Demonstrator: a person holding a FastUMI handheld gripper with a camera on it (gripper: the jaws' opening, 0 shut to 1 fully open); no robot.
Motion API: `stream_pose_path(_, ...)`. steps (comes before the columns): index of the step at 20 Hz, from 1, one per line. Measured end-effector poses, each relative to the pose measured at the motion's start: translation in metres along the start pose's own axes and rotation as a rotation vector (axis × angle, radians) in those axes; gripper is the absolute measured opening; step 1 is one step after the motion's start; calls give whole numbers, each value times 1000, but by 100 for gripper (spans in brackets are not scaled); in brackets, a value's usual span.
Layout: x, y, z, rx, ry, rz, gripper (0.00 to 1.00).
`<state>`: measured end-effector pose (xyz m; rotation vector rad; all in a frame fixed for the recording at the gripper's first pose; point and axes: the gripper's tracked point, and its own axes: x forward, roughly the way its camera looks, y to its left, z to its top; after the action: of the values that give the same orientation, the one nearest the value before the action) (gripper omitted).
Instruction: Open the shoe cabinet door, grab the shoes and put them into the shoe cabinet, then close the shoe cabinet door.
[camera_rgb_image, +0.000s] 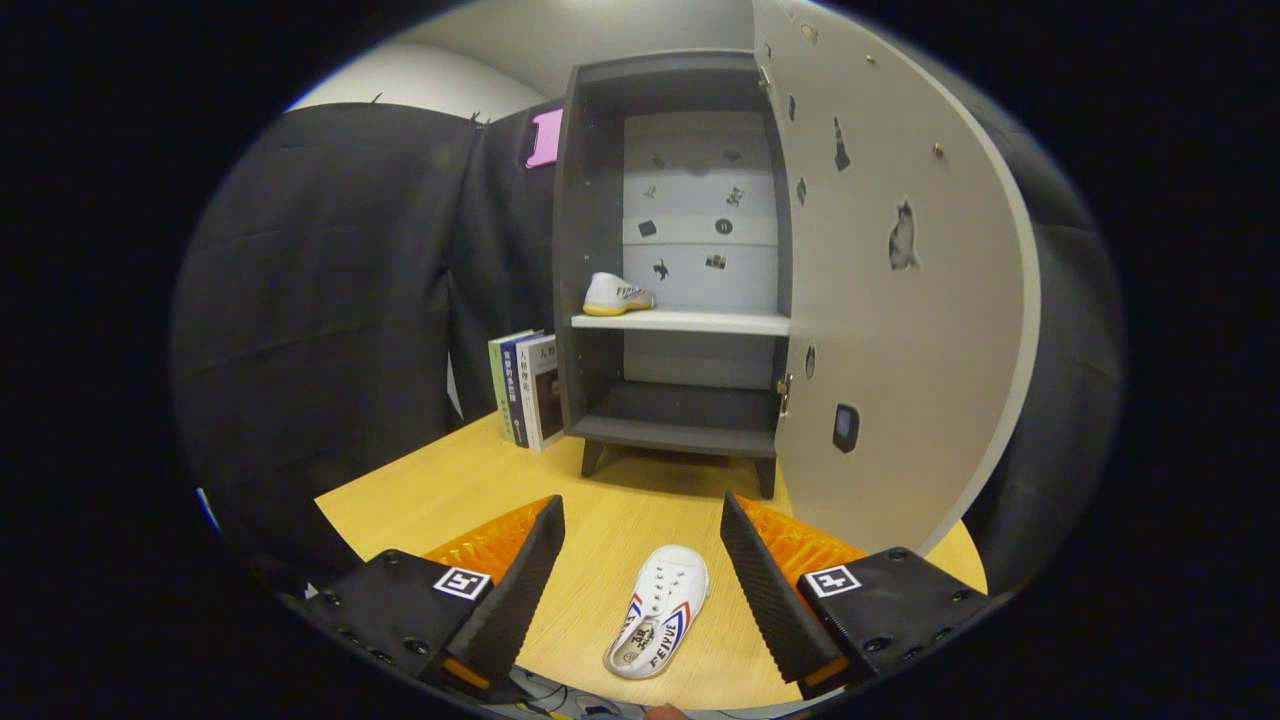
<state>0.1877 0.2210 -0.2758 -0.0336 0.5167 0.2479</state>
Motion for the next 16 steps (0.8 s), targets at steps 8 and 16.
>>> stream_pose_path(8,47,9,-102,59,267,5,98)
stream_pose_path(16,79,26,-157,79,456,29,91)
